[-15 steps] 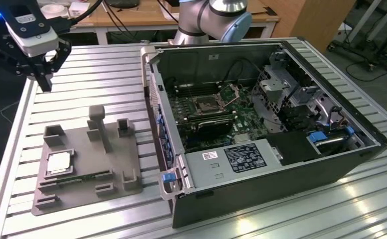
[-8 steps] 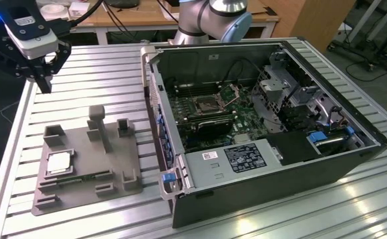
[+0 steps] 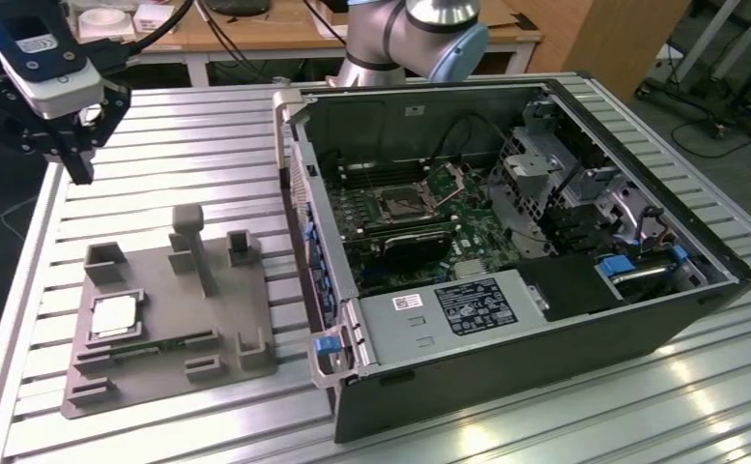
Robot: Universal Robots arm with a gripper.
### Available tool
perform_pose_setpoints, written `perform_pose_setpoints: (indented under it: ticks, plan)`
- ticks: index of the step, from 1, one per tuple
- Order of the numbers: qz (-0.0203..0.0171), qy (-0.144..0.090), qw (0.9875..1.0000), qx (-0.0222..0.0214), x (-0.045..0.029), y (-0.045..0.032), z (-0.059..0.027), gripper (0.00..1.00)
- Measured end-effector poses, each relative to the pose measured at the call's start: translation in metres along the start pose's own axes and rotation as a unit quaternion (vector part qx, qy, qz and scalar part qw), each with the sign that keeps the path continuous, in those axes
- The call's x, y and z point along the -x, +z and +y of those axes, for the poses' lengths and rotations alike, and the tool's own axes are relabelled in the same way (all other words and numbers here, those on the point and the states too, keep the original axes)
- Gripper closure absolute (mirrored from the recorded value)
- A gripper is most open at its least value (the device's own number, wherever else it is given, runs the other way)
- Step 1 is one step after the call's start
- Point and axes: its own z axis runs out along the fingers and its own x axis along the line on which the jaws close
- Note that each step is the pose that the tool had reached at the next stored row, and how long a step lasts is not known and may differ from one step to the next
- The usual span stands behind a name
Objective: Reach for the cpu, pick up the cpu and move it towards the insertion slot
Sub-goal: 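Reach for the cpu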
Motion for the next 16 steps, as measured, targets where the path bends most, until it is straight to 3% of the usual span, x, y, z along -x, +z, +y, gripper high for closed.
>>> perform_pose_setpoints:
  ticks: [4,16]
  plan:
    - [0.0001,0.000,1.0000,0.0000,-0.0053,0.0001,0.0001,0.89]
    - [0.0000,0.000,1.0000,0.0000,-0.0056,0.0002,-0.0004,0.89]
